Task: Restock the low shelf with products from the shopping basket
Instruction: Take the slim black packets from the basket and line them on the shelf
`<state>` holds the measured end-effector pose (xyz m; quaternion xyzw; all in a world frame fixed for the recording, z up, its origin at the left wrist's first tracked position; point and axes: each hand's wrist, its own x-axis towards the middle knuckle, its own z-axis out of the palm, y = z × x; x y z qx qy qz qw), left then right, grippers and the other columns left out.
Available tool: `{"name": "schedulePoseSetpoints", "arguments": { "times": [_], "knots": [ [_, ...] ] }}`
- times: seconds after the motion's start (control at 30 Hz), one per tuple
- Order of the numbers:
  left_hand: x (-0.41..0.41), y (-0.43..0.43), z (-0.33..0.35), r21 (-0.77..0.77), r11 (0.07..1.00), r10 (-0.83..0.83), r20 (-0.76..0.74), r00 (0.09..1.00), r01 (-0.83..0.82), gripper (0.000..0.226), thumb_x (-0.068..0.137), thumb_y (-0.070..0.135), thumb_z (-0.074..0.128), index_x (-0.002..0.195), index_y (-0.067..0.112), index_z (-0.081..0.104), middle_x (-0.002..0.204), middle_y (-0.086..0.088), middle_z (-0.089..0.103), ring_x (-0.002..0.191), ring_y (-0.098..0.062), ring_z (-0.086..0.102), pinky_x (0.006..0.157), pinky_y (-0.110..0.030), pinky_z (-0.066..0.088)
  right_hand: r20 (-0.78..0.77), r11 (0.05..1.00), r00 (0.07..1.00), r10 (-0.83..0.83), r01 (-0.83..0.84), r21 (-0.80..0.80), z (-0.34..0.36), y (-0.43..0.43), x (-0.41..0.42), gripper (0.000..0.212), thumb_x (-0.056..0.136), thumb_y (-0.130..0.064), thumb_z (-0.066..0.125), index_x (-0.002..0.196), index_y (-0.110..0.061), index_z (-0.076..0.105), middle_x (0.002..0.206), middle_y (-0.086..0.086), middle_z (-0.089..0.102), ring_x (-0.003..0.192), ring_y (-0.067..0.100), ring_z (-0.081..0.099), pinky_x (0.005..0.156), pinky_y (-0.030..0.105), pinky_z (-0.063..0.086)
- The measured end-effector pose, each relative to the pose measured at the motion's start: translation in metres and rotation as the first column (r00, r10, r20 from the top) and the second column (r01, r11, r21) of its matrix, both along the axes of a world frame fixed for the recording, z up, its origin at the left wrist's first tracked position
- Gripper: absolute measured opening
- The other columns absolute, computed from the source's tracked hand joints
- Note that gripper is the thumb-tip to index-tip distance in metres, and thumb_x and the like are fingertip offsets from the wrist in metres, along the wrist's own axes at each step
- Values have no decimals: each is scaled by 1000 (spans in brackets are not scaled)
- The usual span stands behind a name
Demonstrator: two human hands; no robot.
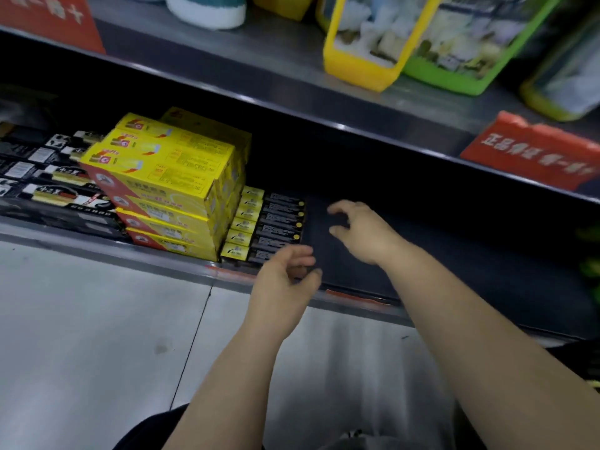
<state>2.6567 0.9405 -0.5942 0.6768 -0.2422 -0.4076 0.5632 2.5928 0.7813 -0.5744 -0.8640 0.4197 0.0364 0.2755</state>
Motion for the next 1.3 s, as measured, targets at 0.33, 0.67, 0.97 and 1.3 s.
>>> {"name": "schedulePoseSetpoints", "arguments": {
  "times": [0.33, 0.67, 0.97, 1.3],
  "knots": [
    [-148, -22, 93, -178, 740, -621, 190, 761, 649, 23, 86, 16, 65, 100, 34, 61, 100, 17, 66, 93, 10, 59, 86, -8, 44, 139, 933, 931, -338, 351, -84, 145, 55, -252, 21, 84, -13, 65, 88, -33, 59, 89, -19, 61, 91, 6, 60, 83, 26, 49],
    [-309, -48, 139, 113, 354, -672, 721, 168, 928, 27, 93, 36, 49, 119, 32, 53, 121, 16, 56, 113, -6, 47, 92, -31, 43, 273, 511, 445, -853, 820, 259, 94, 129, -419, 19, 91, -3, 50, 77, -14, 58, 63, -3, 57, 60, 13, 50, 55, 22, 41],
    [-415, -80, 116, 366, 455, -745, 656, 122, 811, 21, 95, 32, 45, 112, 25, 54, 113, 7, 60, 102, -18, 56, 82, -36, 49, 148, 497, 483, -863, 759, 421, 82, 72, -490, 11, 85, -8, 53, 82, -15, 59, 69, 0, 56, 57, 8, 51, 53, 22, 40],
    [-452, -92, 78, 478, 497, -815, 543, 200, 725, 18, 96, 25, 45, 111, 24, 54, 100, 9, 62, 85, -14, 61, 76, -37, 52, -345, 614, 568, -747, 788, -32, 8, -14, -659, 61, 95, -15, 45, 148, -12, 15, 154, 9, 20, 139, 35, 21, 112, 41, 25]
  ]
}}
